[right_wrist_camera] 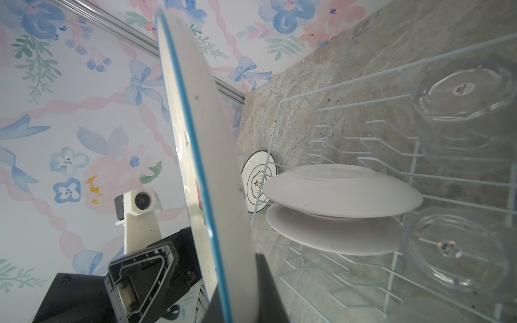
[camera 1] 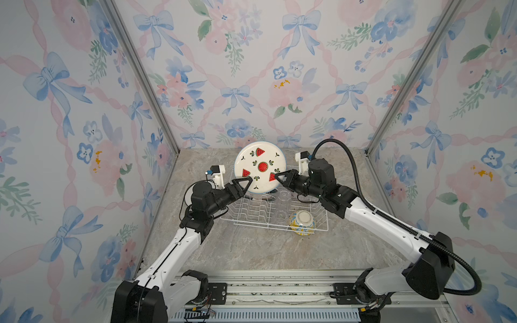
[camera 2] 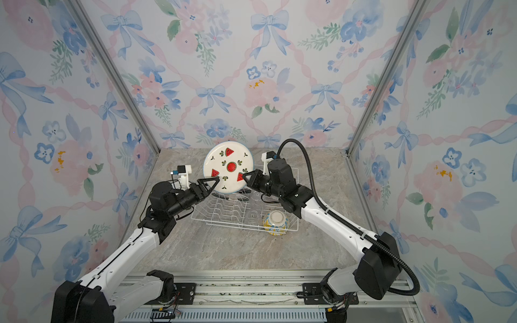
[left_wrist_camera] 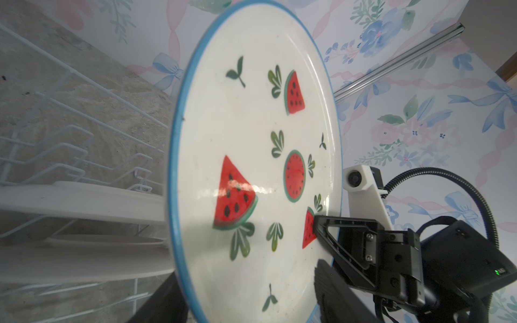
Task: Unload the mixed dishes from the dish rack
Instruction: 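Close the left gripper on the plate rim while the right gripper opens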
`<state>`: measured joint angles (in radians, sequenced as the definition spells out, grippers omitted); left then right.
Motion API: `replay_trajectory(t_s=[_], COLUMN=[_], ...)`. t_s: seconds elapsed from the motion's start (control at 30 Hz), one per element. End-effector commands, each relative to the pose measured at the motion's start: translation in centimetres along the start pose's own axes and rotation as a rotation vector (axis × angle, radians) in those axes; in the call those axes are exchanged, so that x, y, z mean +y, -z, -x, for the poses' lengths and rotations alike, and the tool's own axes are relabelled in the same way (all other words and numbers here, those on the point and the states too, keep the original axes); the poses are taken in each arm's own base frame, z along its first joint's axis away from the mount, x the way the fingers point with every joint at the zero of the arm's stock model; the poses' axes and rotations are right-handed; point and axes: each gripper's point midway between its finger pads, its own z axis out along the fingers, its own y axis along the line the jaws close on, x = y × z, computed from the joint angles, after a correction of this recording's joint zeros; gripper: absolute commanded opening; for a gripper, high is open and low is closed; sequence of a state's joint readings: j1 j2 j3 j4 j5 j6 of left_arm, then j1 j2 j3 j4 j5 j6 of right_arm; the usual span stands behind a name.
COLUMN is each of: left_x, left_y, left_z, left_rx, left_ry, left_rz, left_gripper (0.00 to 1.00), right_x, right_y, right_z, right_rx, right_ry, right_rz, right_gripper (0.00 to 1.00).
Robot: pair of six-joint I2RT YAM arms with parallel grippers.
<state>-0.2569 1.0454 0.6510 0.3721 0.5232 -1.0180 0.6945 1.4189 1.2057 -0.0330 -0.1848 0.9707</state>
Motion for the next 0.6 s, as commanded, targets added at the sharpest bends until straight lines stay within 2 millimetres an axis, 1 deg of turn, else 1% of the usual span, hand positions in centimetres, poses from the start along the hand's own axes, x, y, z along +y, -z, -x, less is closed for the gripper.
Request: replay_trajectory(t_s=[0.0,0.1,0.2,0.33,0.37,0.4,0.43,0.5,0.57], left_x=[-1.3,-1.3,-1.3,-1.5,-1.6,-1.6,-1.5,-1.4,-1.2], left_y=[-0.4,-0.7,-0.9,-1.2,-1.2,-1.3,-1.4,-1.5,-1.6], left_z=[1.1,1.1,1.0,0.9,0.9,0.9,0.9,0.8,0.8], left_rx=[-0.035,-0.030,-0.026,-0.020,-0.018,-0.015,-0.012,-0.010,-0.006], left_ry=[-0.032,-0.031,-0.030,-0.031,-0.035,-0.038,-0.034,-0.028,-0.025], left_rz=[-0.035,-0.038,-0.039,-0.044,-0.047,-0.048,-0.046,-0.042,-0.040], left_gripper=[0.64,0.57,0.55,0.46,0.33,0.16,0.13,0.15,0.16], right_x=[5.0,5.1,5.2,5.4,5.4,5.4,5.6,5.8,5.9], right_y=[1.7,1.4,1.2,1.2,1.2,1.2,1.2,1.2,1.1], right_z=[3.0,2.6,2.4,2.2,2.2,2.1,2.0,1.7,1.5], right_rx=[-0.115,-0.106,-0.100,-0.096,-0.099,-0.098,-0.094,-0.083,-0.076], right_ry=[-0.002,-0.010,-0.020,-0.025,-0.025,-0.024,-0.021,-0.010,0.001], right_rz=[0.199,0.200,0.215,0.224,0.225,0.226,0.229,0.232,0.225], right_gripper=[0.00,0.00,0.00,0.00,0.00,0.00,0.00,0.00,0.00])
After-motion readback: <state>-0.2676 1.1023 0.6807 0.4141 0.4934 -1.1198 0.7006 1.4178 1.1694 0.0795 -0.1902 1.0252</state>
